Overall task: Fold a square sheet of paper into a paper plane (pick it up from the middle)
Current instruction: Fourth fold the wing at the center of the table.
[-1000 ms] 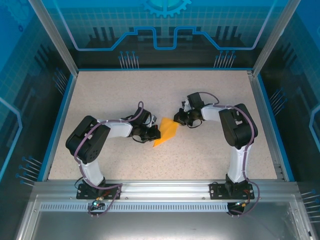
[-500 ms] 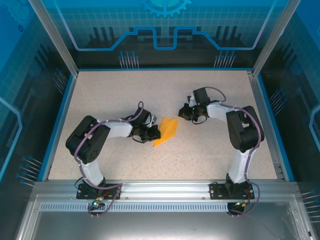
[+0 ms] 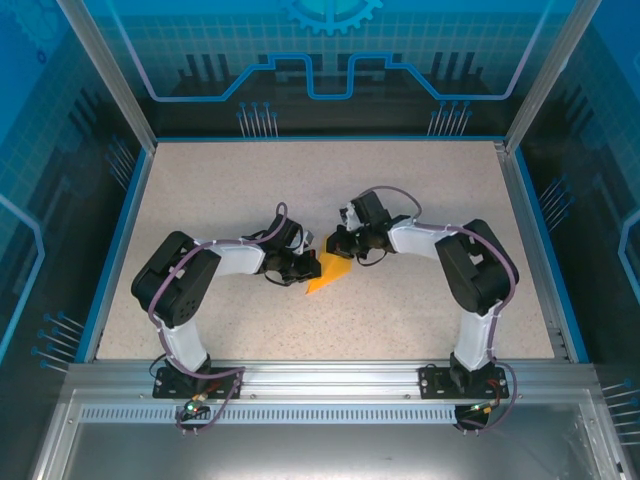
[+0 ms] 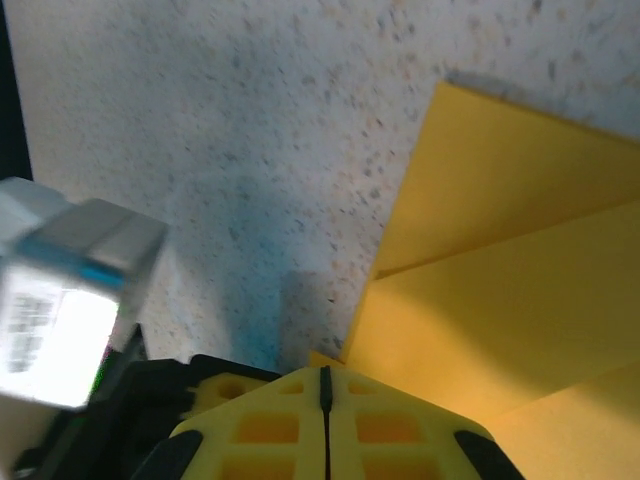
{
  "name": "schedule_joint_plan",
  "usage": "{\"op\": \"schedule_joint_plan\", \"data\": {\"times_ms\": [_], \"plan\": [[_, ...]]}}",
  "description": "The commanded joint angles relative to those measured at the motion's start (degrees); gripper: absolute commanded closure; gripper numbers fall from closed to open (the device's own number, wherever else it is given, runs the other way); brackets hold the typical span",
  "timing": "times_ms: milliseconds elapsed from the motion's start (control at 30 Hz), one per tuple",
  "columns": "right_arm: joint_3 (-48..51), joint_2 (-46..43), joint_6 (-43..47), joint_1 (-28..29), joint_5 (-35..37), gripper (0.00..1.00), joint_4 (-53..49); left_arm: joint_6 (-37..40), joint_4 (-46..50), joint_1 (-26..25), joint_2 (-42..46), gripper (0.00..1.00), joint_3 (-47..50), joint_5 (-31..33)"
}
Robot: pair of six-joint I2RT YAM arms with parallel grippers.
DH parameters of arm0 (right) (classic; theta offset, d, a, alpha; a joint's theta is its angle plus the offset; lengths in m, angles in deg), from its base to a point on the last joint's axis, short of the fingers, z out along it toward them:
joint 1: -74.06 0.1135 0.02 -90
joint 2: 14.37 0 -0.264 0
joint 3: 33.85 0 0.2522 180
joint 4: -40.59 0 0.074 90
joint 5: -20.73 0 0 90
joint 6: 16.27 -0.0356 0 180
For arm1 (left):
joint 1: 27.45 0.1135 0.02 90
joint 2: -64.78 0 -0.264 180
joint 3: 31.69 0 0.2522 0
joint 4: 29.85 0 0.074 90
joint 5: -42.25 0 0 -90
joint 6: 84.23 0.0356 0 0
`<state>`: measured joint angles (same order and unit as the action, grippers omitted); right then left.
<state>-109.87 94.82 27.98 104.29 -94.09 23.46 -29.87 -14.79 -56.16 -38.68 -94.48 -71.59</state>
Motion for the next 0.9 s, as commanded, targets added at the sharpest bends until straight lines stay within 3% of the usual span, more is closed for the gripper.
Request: {"op": "schedule_joint_plan", "data": {"times_ms": [0,267,533,733,867], "plan": [[2.2,3.4,-2.0,0.0,-0.9,0.95,1.7,1.5,10.5,-0.1,-3.8,1.0,2.6,5.0],[3.9,5.0,-1.0,-0.3,2.3,0.96,-1.2,1.5,11.6,-0.1,-1.5,1.0,1.9,3.9],[4.3,4.5,-0.9,-0.9,2.5,0.96,-1.6,0.6,15.2,-0.1,6.7,0.91,-1.3,1.3],[4.5,4.2,-0.9,-1.0,2.8,0.96,-1.7,-4.8,9.1,-0.1,7.1,0.9,-2.6,-6.2],[4.5,4.5,-1.0,-0.9,2.7,0.96,-1.8,-6.9,6.9,-0.1,5.2,0.9,-3.0,-7.2]]}}
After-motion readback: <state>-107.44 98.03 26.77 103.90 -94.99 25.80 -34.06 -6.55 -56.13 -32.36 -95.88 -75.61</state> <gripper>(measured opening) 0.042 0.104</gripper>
